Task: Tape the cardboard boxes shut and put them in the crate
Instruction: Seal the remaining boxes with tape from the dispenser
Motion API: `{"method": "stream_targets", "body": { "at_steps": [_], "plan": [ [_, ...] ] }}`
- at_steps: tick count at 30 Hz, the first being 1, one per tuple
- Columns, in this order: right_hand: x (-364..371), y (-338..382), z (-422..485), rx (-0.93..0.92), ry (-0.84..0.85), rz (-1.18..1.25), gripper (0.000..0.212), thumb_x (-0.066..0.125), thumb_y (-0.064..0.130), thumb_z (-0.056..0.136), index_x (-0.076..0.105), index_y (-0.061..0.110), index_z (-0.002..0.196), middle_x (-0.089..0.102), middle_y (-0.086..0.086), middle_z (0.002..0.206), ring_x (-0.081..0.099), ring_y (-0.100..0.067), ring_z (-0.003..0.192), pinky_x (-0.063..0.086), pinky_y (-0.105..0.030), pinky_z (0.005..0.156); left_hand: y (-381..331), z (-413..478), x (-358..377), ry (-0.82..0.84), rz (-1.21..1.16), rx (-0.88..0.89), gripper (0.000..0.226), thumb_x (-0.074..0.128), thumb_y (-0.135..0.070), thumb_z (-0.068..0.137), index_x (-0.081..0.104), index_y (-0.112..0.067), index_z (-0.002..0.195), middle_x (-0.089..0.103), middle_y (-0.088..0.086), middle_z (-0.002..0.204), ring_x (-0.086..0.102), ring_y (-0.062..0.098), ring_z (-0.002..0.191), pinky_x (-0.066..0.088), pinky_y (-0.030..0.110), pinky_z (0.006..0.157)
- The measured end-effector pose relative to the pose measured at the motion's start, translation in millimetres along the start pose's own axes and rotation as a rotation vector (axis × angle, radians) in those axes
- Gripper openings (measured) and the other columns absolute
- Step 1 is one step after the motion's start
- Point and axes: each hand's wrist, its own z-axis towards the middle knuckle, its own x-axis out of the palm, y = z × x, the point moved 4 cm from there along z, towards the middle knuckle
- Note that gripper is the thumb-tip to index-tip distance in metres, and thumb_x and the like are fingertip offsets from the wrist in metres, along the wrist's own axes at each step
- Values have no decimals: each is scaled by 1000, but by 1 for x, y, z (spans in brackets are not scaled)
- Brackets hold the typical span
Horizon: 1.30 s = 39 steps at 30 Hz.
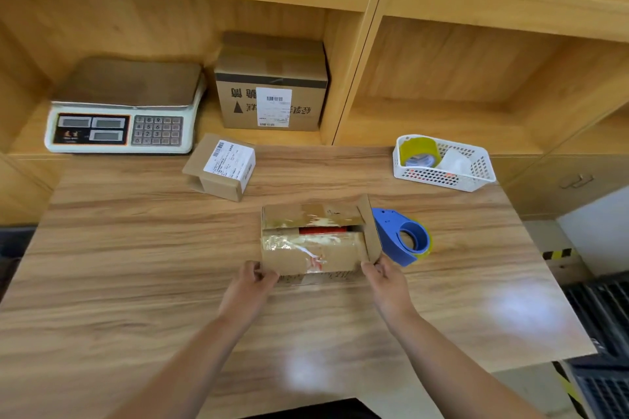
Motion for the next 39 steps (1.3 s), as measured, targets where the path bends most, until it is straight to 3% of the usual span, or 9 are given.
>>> {"method": "stream_targets", "body": {
  "at_steps": [3,8,13,16,19,22,30,36,39],
  "plan": [
    [-7,13,3,-73,-33,2,7,55,14,93,52,19,90,48,14,58,45,-5,59,36,-24,63,-15,5,-11,-62,63,66,74,61,-37,86,23,-11,144,47,6,130,48,27,118,39,36,90],
    [-17,25,19,-150,-14,-70,40,53,21,94,52,17,133,64,3,115,59,-10,104,44,-25,90,-69,19,-24,-248,332,397,88,64,-37,81,13,-17,150,28,3,150,31,23,135,35,41,106],
    [-25,33,29,-227,54,-122,25,50,14,93,63,23,112,69,9,92,63,-8,83,49,-28,76,-98,36,-6,-125,634,429,94,59,-49,86,1,-16,152,12,5,159,12,22,146,14,38,118],
    [-30,32,35,-273,57,-122,23,51,7,90,67,21,99,68,9,76,60,-11,69,47,-31,68,-104,41,2,-114,749,414,95,55,-57,85,3,-15,152,31,8,151,26,25,140,18,38,116],
    [-35,29,41,-296,62,-147,21,52,5,88,63,22,83,55,17,53,46,-7,50,35,-22,52,-109,45,2,-186,797,449,81,51,-62,85,28,-15,146,50,5,134,43,24,126,31,36,108],
    [-39,24,47,-293,51,-161,18,51,7,89,67,16,93,48,16,47,39,-6,45,29,-16,48,-113,47,-8,-217,725,415,63,42,-67,86,56,-19,123,64,0,104,56,19,99,49,32,82],
    [-41,29,42,-414,94,-346,33,51,11,91,66,20,119,50,11,58,42,-5,51,31,-20,51,-135,53,-22,-274,790,301,61,33,-69,89,61,-19,108,60,-3,87,58,19,86,37,26,55],
    [-34,47,36,-615,61,-628,39,52,19,86,64,16,123,69,-1,83,64,-19,76,39,-23,57,-140,58,-23,-397,756,268,50,47,-54,90,57,-15,118,62,9,109,53,29,105,43,33,75],
    [-25,58,34,-796,-25,-888,34,60,25,67,75,15,96,62,4,61,60,-15,53,37,-19,41,-147,50,-14,-528,792,475,50,64,-36,83,52,-8,123,57,12,117,45,30,113,36,38,95]
  ]
}}
